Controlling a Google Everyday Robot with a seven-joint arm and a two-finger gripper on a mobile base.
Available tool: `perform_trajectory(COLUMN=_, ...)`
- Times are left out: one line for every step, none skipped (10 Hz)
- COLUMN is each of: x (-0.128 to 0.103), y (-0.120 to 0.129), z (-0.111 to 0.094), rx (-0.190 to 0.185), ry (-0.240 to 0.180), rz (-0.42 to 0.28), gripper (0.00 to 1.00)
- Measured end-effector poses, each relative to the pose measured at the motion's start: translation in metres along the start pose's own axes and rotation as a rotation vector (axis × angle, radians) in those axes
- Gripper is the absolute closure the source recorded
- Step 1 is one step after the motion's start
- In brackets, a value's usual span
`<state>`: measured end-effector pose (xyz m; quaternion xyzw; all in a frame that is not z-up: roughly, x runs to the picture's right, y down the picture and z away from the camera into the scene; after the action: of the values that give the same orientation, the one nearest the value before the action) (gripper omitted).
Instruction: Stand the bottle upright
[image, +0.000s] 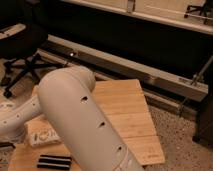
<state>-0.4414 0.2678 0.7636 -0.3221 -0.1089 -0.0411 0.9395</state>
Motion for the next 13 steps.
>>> perform_trajectory(x=-0.001, y=0.0, z=0.0, rx=0.0, ry=0.0, rz=-0.003, gripper=0.74)
perform_trajectory(x=-0.003, y=-0.001, z=-0.001, rx=0.001, ry=-0.002, rz=-0.005, gripper=0.74)
perform_trajectory(x=-0.004, y=-0.002, z=-0.002, rx=0.002, ry=-0.005, rz=-0.007, gripper=0.74)
perform_trajectory(x=-0.007, y=-0.004, z=-0.006, rx=0.006, ry=-0.016, rz=-0.005, gripper=0.74)
perform_trajectory(x=-0.01, y=-0.006, z=-0.01, rx=0.012, ry=-0.03, rz=0.0, gripper=0.74)
perform_trajectory(x=-0.011, y=-0.008, z=-0.014, rx=0.017, ry=-0.043, rz=0.004, gripper=0.74)
perform_trajectory(x=-0.013, y=-0.012, z=-0.021, rx=0.027, ry=-0.059, rz=0.009, gripper=0.74)
perform_trajectory(x=-0.015, y=-0.016, z=-0.029, rx=0.038, ry=-0.08, rz=0.017, gripper=0.74)
perform_trajectory(x=-0.017, y=-0.018, z=-0.035, rx=0.045, ry=-0.096, rz=0.023, gripper=0.74)
perform_trajectory(x=-0.019, y=-0.021, z=-0.044, rx=0.055, ry=-0.122, rz=0.032, gripper=0.74)
perform_trajectory(x=-0.022, y=-0.024, z=-0.051, rx=0.062, ry=-0.146, rz=0.039, gripper=0.74)
perform_trajectory(x=-0.024, y=-0.025, z=-0.057, rx=0.068, ry=-0.168, rz=0.045, gripper=0.74)
perform_trajectory(x=-0.025, y=-0.026, z=-0.061, rx=0.071, ry=-0.187, rz=0.05, gripper=0.74)
